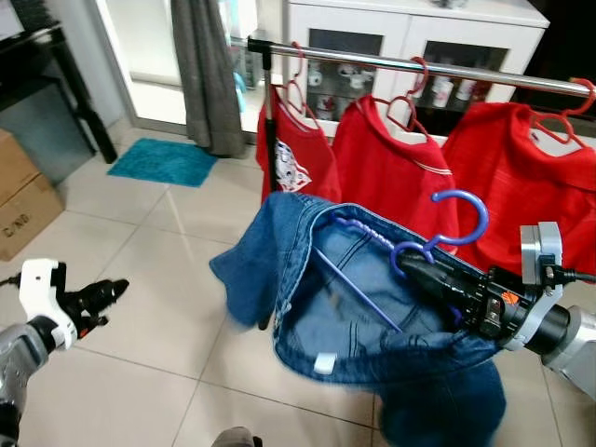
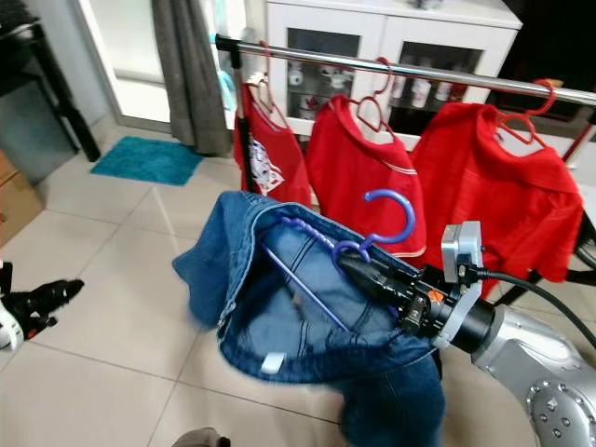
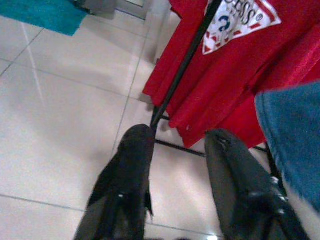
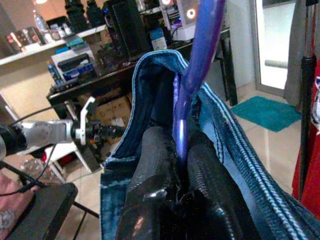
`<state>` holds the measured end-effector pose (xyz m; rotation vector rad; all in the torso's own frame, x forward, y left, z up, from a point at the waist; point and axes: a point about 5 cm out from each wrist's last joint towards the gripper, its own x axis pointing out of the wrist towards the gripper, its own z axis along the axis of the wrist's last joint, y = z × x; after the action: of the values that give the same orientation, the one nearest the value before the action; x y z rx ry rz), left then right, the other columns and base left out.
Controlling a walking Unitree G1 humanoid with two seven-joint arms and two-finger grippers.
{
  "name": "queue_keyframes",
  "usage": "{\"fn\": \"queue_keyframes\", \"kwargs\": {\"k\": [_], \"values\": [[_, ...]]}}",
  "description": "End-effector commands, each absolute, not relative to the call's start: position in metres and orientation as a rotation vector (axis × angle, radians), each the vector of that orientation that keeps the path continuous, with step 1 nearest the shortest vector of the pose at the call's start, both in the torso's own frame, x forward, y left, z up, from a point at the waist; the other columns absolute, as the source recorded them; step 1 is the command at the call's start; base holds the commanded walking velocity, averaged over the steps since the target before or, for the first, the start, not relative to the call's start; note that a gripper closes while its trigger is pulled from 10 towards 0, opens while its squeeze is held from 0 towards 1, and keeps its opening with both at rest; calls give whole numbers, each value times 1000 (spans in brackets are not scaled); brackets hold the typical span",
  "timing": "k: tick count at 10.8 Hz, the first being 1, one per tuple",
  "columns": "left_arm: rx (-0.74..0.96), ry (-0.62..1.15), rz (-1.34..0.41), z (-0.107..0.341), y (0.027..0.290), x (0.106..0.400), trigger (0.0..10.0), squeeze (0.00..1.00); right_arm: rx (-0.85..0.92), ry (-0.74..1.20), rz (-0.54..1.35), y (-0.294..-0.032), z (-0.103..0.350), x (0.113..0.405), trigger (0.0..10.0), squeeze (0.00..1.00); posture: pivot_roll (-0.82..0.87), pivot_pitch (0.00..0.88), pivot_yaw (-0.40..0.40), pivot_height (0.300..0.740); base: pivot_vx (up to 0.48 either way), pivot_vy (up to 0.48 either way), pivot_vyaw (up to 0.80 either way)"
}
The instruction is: Hang hanger
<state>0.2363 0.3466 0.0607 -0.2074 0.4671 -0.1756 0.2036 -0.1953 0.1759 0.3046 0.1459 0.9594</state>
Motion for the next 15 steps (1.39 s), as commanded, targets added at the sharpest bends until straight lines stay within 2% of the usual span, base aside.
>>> {"fn": "queue_keyframes", "kwargs": {"k": [1, 2, 3, 4, 5, 6, 8, 10, 12, 15], "values": [[-150, 451, -195, 63, 342, 239, 10000, 1000, 285, 96, 952, -195, 185, 202, 10000, 0, 14, 0, 32, 723, 0, 0, 0], [-101, 425, -214, 68, 331, 244, 10000, 1000, 289, 89, 882, -192, 181, 205, 10000, 0, 21, 0, 20, 723, 0, 0, 0], [-29, 312, -268, 83, 299, 256, 10000, 1000, 281, 76, 674, -187, 169, 221, 10000, 0, 25, 0, 13, 723, 0, 0, 0], [-41, 256, -292, 95, 273, 264, 10000, 373, 300, 71, 585, -182, 163, 228, 10000, 0, 27, 0, 19, 723, 0, 0, 0], [3, 208, -319, 104, 254, 268, 10000, 0, 312, 64, 540, -179, 159, 231, 10000, 0, 30, 0, 17, 723, 0, 0, 0], [102, 152, -371, 112, 228, 272, 10000, 0, 313, 53, 467, -174, 153, 233, 10000, 0, 30, 0, 17, 723, 0, 0, 0], [95, 102, -403, 124, 192, 277, 10000, 0, 292, 65, 333, -173, 140, 232, 10000, 0, 23, 0, 35, 723, 0, 0, 0], [131, 107, -387, 121, 187, 277, 10000, 0, 197, 82, 240, -180, 133, 226, 10000, 0, 18, 0, 36, 723, 0, 0, 0], [125, 104, -371, 120, 176, 269, 10000, 0, 212, 90, 45, -186, 126, 223, 10000, 0, 20, 0, 46, 723, 0, 0, 0], [119, 100, -395, 120, 169, 266, 10000, 0, 174, 99, 81, -170, 123, 226, 10000, 0, 25, 0, 39, 723, 193, 0, 0]]}}
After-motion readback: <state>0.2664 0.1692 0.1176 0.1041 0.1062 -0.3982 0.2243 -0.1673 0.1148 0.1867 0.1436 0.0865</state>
